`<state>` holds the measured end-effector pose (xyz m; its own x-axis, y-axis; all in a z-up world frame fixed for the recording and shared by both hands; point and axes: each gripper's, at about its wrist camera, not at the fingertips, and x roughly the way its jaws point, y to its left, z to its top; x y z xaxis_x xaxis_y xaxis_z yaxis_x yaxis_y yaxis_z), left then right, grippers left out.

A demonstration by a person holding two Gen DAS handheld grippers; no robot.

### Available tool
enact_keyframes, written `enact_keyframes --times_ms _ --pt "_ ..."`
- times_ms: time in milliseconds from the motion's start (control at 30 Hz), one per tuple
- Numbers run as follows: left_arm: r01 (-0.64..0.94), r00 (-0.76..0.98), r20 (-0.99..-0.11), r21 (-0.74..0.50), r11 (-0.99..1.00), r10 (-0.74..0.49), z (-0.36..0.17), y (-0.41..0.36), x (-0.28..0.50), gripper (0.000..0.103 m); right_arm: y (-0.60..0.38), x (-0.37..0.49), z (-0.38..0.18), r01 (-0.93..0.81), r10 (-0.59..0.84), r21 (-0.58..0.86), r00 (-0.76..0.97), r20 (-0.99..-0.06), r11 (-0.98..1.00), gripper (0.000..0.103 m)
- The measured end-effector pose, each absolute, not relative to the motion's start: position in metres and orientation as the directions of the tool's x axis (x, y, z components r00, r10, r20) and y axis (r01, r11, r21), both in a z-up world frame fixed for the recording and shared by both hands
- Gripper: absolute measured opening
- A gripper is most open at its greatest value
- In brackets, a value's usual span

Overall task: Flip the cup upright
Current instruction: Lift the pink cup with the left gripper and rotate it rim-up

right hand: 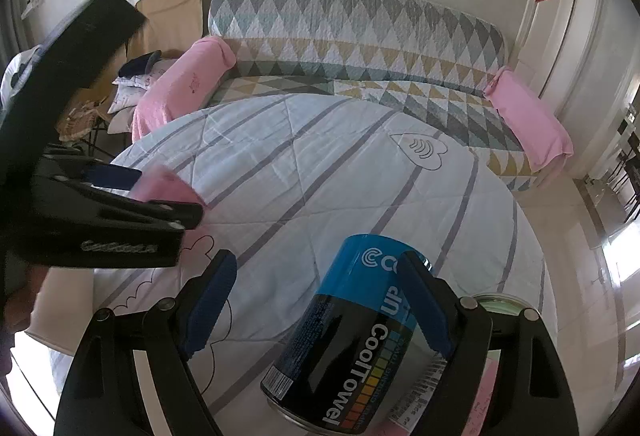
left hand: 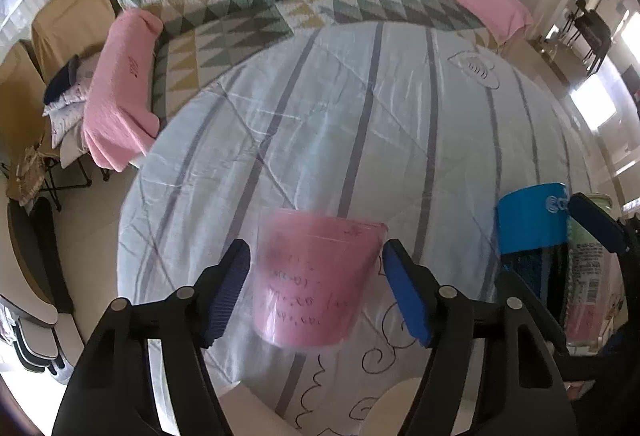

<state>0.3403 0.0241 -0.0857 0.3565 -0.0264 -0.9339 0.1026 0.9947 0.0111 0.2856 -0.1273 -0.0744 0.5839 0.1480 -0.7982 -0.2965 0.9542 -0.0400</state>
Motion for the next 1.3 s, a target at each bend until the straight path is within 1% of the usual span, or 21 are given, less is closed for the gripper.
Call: enact_keyframes --times_ms 67,267,533,600,633,667,700,767,833,867,1133,1300 --pt "0.096 0.381 -0.924 0.022 0.995 -0.016 -0.081 0.026 0.335 0.063 -0.127 0.285 -0.073 -0.299 0.151 -0.04 0.59 -0.793 0.954 0.084" --pt "0.106 0.389 -0.92 0.004 0.994 -0.038 -0.081 0.032 0.322 0.056 -0.127 0.281 -0.072 -0.298 0.148 -0.046 0.595 -0.79 0.954 0.084" --pt "0.094 0.372 -0.928 0.006 0.996 -0.029 -0.087 0.032 0.332 0.056 -0.127 0.276 -0.071 -0.3 0.15 -0.044 0.591 -0.792 0.953 0.084" --pt "0.1 0.367 -0.93 0.013 0.995 -0.024 -0.089 0.029 0.333 0.058 -0.127 0.276 -0.072 -0.301 0.149 -0.045 0.589 -0.795 0.953 0.084" --pt "0.102 0.358 -0.933 0.012 0.995 -0.026 -0.091 0.028 0.336 0.064 -0.127 0.276 -0.072 -0.302 0.15 -0.044 0.587 -0.795 0.952 0.084" --pt "0.101 0.344 -0.938 -0.001 0.995 -0.036 -0.094 0.028 0.34 0.074 -0.127 0.277 -0.073 -0.302 0.15 -0.043 0.586 -0.796 0.952 0.084" --pt "0.102 0.33 -0.943 -0.012 0.995 -0.045 -0.096 0.027 0.343 0.077 -0.126 0.277 -0.073 -0.304 0.152 -0.041 0.585 -0.797 0.952 0.084" --pt "0.086 0.316 -0.947 -0.024 0.996 -0.05 -0.102 0.028 0.348 0.078 -0.125 0.278 -0.074 -0.308 0.154 -0.041 0.583 -0.798 0.951 0.084" --pt "0.076 0.325 -0.945 -0.022 0.997 -0.046 -0.104 0.028 0.349 0.074 -0.125 0.279 -0.075 -0.31 0.152 -0.046 0.586 -0.796 0.95 0.084" --pt "0.072 0.33 -0.943 -0.016 0.997 -0.039 -0.105 0.028 0.349 0.064 -0.125 0.279 -0.075 -0.311 0.152 -0.047 0.586 -0.796 0.949 0.084" --pt "0.083 0.353 -0.934 -0.021 0.996 -0.049 -0.107 0.029 0.343 0.065 -0.121 0.279 -0.076 -0.321 0.16 -0.046 0.585 -0.795 0.946 0.084" --pt "0.096 0.384 -0.92 -0.05 0.994 -0.083 -0.097 0.028 0.333 0.064 -0.12 0.277 -0.075 -0.323 0.16 -0.047 0.584 -0.796 0.945 0.084"
